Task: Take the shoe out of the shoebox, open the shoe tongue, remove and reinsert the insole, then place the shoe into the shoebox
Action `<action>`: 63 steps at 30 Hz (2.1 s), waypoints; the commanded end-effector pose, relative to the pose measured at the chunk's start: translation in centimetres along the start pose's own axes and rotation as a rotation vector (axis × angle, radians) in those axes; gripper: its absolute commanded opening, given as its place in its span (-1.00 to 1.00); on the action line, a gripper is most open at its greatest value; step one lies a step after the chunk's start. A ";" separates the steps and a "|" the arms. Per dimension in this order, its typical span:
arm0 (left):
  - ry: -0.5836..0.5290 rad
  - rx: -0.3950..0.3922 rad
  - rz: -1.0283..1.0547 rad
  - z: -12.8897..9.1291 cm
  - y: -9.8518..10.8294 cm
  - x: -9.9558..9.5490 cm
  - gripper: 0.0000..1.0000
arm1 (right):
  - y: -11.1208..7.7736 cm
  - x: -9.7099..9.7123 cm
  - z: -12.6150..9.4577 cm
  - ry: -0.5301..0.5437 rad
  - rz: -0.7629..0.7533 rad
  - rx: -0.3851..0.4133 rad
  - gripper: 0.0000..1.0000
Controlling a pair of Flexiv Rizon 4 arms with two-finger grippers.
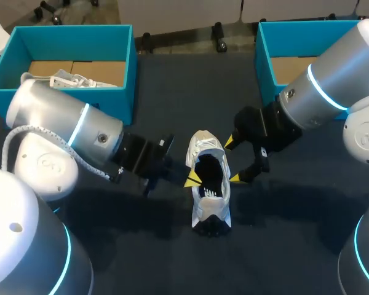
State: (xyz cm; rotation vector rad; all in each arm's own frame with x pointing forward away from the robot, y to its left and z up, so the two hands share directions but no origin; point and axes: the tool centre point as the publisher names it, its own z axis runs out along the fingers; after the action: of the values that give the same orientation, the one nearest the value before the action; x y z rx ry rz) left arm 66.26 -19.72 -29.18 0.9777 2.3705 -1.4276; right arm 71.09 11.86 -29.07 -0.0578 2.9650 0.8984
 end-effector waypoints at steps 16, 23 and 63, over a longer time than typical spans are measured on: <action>0.353 -0.046 0.123 -4.4 -1.1 -1.7 -1.00 | 0.0 0.0 0.2 -0.002 0.000 0.000 1.00; 0.405 -0.077 0.174 -5.9 -1.0 -2.0 -1.00 | 0.0 0.0 0.2 -0.002 0.000 0.000 1.00; 0.502 -0.105 0.248 -6.4 -1.2 -2.3 -1.00 | -3.8 -5.5 -14.2 -0.015 0.177 0.141 1.00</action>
State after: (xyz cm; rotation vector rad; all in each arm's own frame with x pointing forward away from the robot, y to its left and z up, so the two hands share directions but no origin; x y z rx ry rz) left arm 67.85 -15.32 -24.81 1.6488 2.4692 -1.0787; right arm 76.64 2.21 -21.62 0.2151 3.0322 0.7280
